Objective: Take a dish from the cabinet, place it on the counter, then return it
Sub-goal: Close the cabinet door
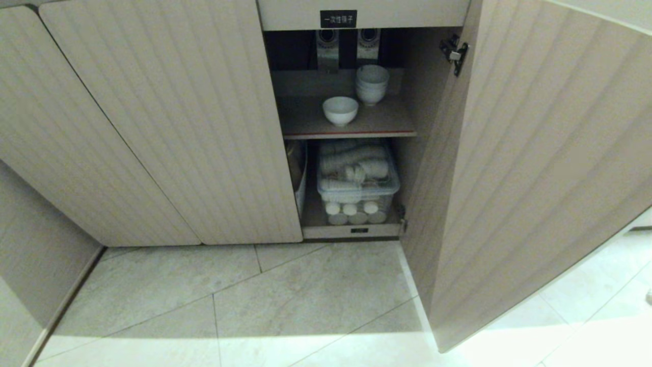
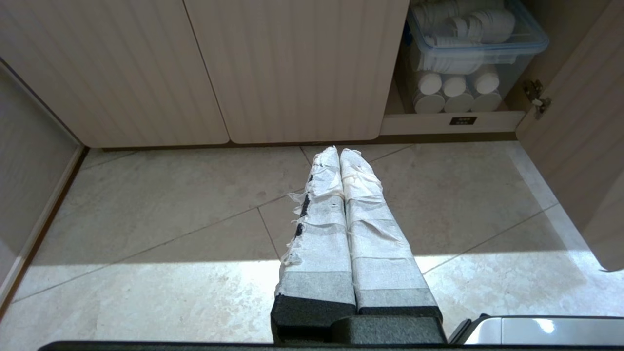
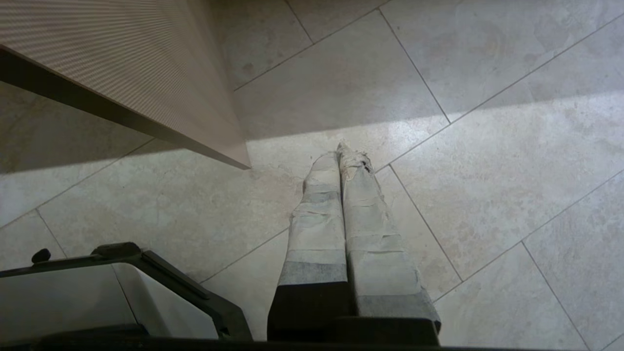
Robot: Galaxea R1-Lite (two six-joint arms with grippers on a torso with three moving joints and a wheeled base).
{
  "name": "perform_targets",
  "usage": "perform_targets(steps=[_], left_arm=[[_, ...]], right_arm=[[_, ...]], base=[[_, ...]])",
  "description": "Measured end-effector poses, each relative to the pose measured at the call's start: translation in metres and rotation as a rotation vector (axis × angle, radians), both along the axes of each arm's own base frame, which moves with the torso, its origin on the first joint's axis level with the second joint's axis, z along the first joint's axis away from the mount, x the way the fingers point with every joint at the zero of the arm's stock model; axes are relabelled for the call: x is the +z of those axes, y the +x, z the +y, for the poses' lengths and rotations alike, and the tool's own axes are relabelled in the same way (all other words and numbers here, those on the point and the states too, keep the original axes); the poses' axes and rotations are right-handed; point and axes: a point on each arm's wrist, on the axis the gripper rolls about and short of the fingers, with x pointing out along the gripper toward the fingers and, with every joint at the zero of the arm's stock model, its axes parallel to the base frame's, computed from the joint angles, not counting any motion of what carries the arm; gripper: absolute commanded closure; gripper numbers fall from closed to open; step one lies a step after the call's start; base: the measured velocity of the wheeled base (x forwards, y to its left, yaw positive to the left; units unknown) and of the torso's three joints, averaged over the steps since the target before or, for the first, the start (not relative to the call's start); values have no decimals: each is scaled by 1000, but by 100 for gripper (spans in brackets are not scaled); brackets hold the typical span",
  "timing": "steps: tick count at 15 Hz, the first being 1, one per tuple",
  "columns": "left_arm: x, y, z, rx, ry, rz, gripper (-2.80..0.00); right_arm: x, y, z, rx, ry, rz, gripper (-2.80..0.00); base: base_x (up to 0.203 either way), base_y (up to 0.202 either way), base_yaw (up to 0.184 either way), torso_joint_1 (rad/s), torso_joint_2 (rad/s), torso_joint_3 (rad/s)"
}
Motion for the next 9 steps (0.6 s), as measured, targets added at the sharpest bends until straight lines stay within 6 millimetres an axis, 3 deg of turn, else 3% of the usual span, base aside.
perform_targets(steps=[9], left_arm=[[0, 0, 0, -1, 0, 0, 0]], right_arm=[[-2, 9, 2, 101, 64, -45, 0]], base=[[0, 0, 0, 0, 0, 0]])
